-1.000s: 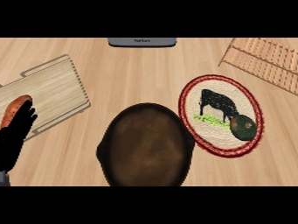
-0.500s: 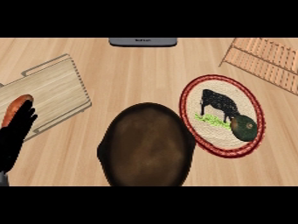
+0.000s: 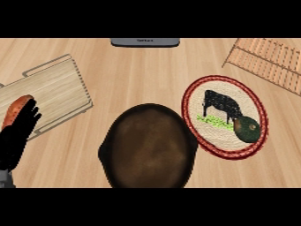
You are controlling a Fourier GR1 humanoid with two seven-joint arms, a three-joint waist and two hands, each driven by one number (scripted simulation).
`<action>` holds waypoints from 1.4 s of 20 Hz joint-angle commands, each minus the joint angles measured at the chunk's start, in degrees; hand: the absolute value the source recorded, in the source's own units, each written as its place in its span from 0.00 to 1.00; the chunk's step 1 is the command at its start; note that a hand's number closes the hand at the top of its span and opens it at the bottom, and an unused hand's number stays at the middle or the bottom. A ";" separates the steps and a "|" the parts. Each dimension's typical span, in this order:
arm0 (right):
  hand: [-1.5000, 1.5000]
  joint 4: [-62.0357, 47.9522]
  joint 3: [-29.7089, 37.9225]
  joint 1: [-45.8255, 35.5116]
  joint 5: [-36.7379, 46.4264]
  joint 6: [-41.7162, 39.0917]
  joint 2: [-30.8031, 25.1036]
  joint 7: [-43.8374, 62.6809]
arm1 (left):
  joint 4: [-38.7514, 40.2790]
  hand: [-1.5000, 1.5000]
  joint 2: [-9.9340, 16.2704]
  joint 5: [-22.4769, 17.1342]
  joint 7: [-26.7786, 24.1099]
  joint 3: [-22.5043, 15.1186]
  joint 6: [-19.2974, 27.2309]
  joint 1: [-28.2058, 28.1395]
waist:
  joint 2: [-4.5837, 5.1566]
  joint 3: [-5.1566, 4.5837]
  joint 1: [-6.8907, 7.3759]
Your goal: Pick the cupcake from the placemat and place it in the tiered shelf
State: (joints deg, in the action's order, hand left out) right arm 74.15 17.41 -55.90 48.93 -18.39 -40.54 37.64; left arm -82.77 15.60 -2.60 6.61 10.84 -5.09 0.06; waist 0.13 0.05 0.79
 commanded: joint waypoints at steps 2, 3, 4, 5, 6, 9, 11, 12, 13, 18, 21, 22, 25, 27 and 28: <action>1.00 -8.84 3.56 0.99 -1.32 5.34 -1.73 -6.51 | 1.70 0.50 -0.77 1.08 -0.71 -0.17 0.46 0.13 | 0.04 -0.05 -0.23; 1.00 -11.66 1.65 -1.88 0.11 5.83 -0.98 -5.30 | 5.81 0.50 1.28 -0.40 -4.19 2.03 -2.02 1.97 | 0.12 -0.08 -0.08; 1.00 -15.58 3.24 -1.19 -0.17 7.97 -2.27 -8.76 | 3.49 0.50 0.12 -0.03 -0.74 0.29 -1.51 1.30 | 0.21 -0.05 0.14; 1.00 -15.67 2.41 0.75 0.55 8.29 -2.24 -9.54 | 1.61 0.50 0.12 0.10 0.68 1.13 0.18 1.67 | 0.10 -0.04 -0.01; 1.00 -18.54 1.50 -3.36 1.29 6.93 -3.00 -7.83 | 0.45 0.50 1.89 -1.61 -0.97 1.76 -3.75 -1.35 | 0.09 -0.06 0.44; 0.00 -22.24 4.55 -3.20 2.88 16.30 -1.11 -4.84 | -1.99 0.50 0.30 -0.67 3.91 0.71 -0.34 2.02 | 0.19 -0.02 0.60; 0.00 -24.53 2.75 -2.20 2.67 12.28 -3.45 -8.81 | 2.79 0.50 -0.62 1.46 -0.27 0.24 0.17 1.56 | 0.13 -0.06 -0.01; 0.00 -25.64 2.01 -0.77 3.26 13.59 -2.63 -10.41 | 2.56 0.50 0.39 0.80 -0.49 1.12 -0.57 1.92 | 0.16 -0.05 0.05; 0.00 -28.22 2.44 -2.29 3.03 12.68 -5.40 -13.31 | -0.33 0.50 0.29 -0.51 -0.05 1.32 -1.78 -0.89 | 0.14 -0.03 0.41; 0.00 -28.58 3.84 -2.09 0.98 18.02 -3.05 -16.09 | 0.71 0.50 -1.54 1.42 1.64 -0.02 0.57 2.22 | 0.02 -0.04 -0.19; 0.00 -32.42 6.90 -4.95 -1.80 18.52 -4.53 -18.02 | -1.69 0.50 0.07 -0.49 2.00 1.38 -1.64 0.58 | 0.00 -0.02 0.19; 0.00 -32.89 8.04 -5.98 -2.93 18.11 -5.17 -18.14 | 6.57 0.50 0.34 0.18 -3.90 2.52 -2.38 1.16 | 0.16 -0.07 -0.12; 0.00 -33.60 10.69 -6.94 -5.94 20.25 -3.19 -17.19 | 2.41 0.50 -0.02 0.10 1.36 1.39 -1.53 2.89 | 0.06 -0.03 -0.17; 0.00 -31.79 12.62 -7.01 -9.04 18.41 -2.84 -16.02 | 1.28 0.50 -2.67 2.38 -0.93 -0.42 0.73 0.67 | -0.16 -0.04 -0.49; 0.00 -30.46 13.60 -5.49 -10.34 17.50 -3.42 -15.44 | -0.30 0.50 -0.83 0.55 1.46 1.37 -0.49 0.10 | -0.29 -0.03 -0.64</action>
State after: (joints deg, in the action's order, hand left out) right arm 42.17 27.85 -62.05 42.86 0.04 -44.18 21.39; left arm -81.73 14.83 -1.93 6.07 12.02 -5.98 0.82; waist 0.00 0.08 0.61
